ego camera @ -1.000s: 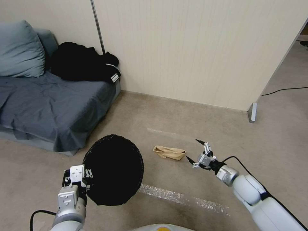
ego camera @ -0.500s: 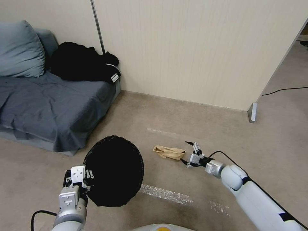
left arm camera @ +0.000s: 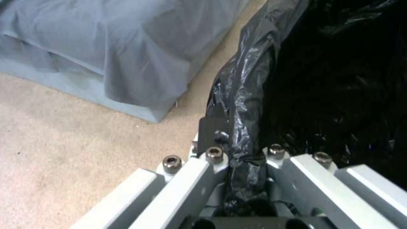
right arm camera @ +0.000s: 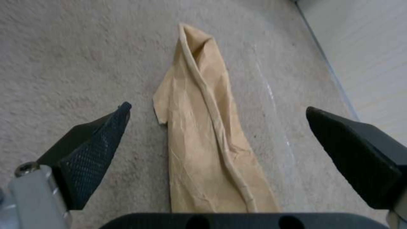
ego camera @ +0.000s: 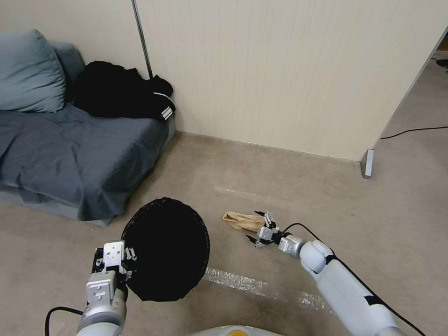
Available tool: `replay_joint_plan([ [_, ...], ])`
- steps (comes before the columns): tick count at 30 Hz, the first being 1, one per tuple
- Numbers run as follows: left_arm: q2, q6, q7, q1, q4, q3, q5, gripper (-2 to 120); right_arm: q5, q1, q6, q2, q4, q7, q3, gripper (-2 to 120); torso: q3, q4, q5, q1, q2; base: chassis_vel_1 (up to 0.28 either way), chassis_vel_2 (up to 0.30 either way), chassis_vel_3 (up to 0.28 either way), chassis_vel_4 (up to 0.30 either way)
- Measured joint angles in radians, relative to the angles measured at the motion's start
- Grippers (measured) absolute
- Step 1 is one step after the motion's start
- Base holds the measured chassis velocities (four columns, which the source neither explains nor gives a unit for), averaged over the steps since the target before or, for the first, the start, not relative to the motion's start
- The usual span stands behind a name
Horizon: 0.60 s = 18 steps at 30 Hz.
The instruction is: Pick up the trash bin, then pick up the garbage from the floor and place it into the trash bin.
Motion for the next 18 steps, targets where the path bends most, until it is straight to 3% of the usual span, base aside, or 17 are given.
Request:
replay_joint_plan([
  [10,-0.004,-0.003,-0.001,0.003,0.000,0.002,0.006,1,-0.040,0.057,0.029,0.050,-0.164,0.002,0.054,98,0.000,-0.0001,0.0000,0.000,0.000,0.000,0.000,0.000,0.000],
  [18,-0.006,-0.005,-0.002,0.004,0.007,0.011,0.013,1,-0.035,0.093,0.051,0.075,-0.277,-0.013,0.110,71,0.000,-0.0002,0.0000,0.000,0.000,0.000,0.000,0.000,0.000],
])
